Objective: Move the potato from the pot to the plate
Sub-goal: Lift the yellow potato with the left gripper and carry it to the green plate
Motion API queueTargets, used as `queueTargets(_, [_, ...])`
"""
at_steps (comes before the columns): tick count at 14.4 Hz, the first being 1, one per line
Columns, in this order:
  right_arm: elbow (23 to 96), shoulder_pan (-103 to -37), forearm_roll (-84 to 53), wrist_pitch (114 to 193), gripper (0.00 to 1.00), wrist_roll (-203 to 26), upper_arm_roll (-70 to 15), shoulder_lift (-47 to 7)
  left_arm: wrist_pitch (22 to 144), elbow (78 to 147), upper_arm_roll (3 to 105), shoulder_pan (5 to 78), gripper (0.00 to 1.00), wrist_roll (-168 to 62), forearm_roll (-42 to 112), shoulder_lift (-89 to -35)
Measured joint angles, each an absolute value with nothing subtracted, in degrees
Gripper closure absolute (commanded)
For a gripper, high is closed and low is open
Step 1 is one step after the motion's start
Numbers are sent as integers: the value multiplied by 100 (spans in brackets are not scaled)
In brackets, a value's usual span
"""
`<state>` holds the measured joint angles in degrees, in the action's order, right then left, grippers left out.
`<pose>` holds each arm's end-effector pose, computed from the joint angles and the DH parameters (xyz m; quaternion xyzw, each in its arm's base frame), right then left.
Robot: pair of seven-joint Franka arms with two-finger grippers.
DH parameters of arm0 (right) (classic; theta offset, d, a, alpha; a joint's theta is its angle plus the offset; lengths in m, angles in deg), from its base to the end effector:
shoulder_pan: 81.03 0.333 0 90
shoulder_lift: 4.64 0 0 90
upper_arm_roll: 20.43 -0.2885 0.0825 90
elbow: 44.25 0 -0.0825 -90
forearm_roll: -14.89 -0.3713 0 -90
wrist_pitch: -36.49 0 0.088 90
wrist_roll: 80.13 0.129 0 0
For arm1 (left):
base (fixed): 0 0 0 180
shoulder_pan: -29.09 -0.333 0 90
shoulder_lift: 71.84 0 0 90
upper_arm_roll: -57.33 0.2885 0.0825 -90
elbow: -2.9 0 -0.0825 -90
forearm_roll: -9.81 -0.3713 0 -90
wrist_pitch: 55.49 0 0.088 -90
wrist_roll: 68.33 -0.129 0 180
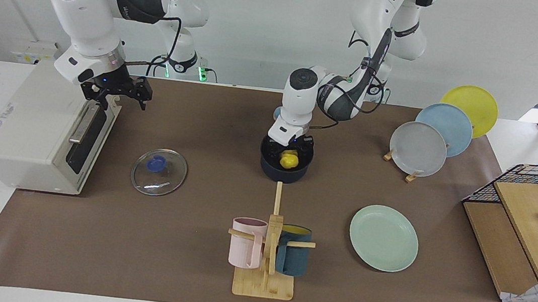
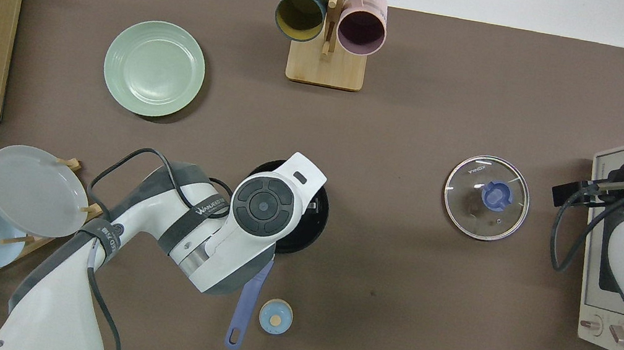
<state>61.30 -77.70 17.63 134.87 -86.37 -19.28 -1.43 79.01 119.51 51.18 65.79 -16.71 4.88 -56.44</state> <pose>0.5253 0.0143 0.4923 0.9961 0.0777 -0.0353 0.0217 0.4281 -0.3927 0.2779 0.9984 0.0493 0.0281 0.0051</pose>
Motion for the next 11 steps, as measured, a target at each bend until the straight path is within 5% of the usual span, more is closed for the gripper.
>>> queueTargets(11, [5497,-7612,1765,12881,0,-8250,-1662,-386,7446,11532,5138,6575,100,-1671,484,-5716])
